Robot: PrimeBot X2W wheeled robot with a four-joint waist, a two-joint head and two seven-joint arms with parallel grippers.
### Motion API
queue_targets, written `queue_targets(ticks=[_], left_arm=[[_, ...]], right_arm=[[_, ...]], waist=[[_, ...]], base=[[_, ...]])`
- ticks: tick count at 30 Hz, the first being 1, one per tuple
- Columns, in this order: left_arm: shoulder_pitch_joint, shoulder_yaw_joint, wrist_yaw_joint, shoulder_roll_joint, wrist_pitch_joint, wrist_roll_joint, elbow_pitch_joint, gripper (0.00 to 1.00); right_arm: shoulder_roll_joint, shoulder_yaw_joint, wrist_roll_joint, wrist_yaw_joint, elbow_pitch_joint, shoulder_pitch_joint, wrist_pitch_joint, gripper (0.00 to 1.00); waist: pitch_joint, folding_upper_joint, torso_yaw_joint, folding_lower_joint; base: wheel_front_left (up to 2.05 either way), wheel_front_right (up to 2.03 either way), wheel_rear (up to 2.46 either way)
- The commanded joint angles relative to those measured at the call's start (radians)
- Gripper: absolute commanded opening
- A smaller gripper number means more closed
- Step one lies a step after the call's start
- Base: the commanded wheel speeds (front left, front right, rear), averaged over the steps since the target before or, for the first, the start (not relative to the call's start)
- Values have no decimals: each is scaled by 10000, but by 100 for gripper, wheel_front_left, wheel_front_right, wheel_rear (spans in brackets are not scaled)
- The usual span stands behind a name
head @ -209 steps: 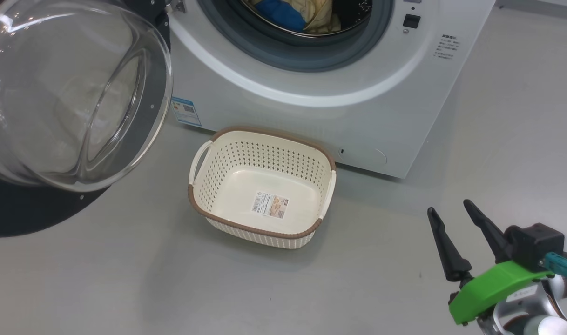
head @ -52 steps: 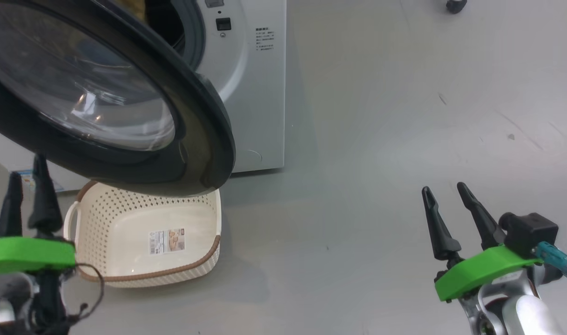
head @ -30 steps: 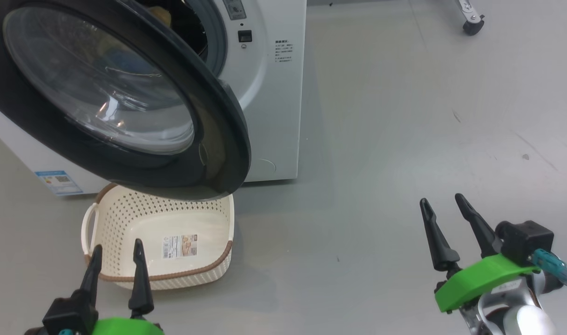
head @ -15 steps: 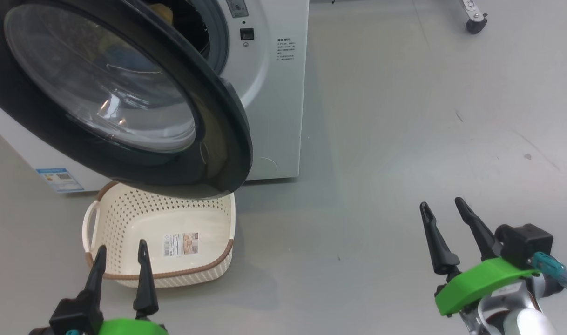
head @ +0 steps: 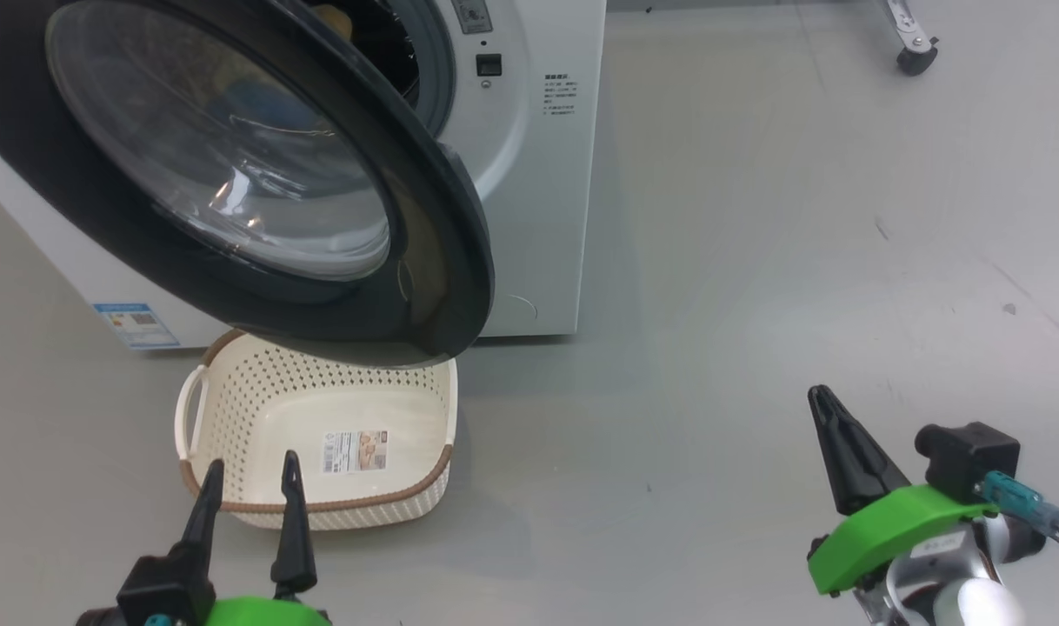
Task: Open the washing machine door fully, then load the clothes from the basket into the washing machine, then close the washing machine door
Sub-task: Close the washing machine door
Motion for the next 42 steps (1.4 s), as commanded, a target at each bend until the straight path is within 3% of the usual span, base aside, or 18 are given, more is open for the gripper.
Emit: queue_targets(ticks=[1, 10, 27, 35, 42], left_arm=[[-400, 235, 22, 18, 17, -27, -289, 100], [-513, 28, -77, 45, 116, -120, -80, 100], [-593, -438, -381, 240, 236, -209, 232, 100], [-638, -583, -388, 240, 181, -217, 326, 100], [-658, -674, -359, 168, 44, -398, 403, 100]], right_arm=[[-57, 267, 97, 2, -197, -560, -38, 0], [-12, 854, 421, 2, 1490, -2038, -448, 0], [39, 2140, 1740, 2, 6580, -5702, -2234, 0], [40, 2422, 2204, 2, 7233, -6810, -2613, 0], [40, 2522, 2328, 2, 6048, -7615, -2675, 0]], waist=[[-13, 0, 111, 0], [-239, 0, 845, 0], [-678, 0, 2534, 0], [-648, 0, 2739, 0], [-588, 0, 2756, 0]], base=[[0, 0, 0], [0, 0, 0], [0, 0, 0], [0, 0, 0], [0, 0, 0]])
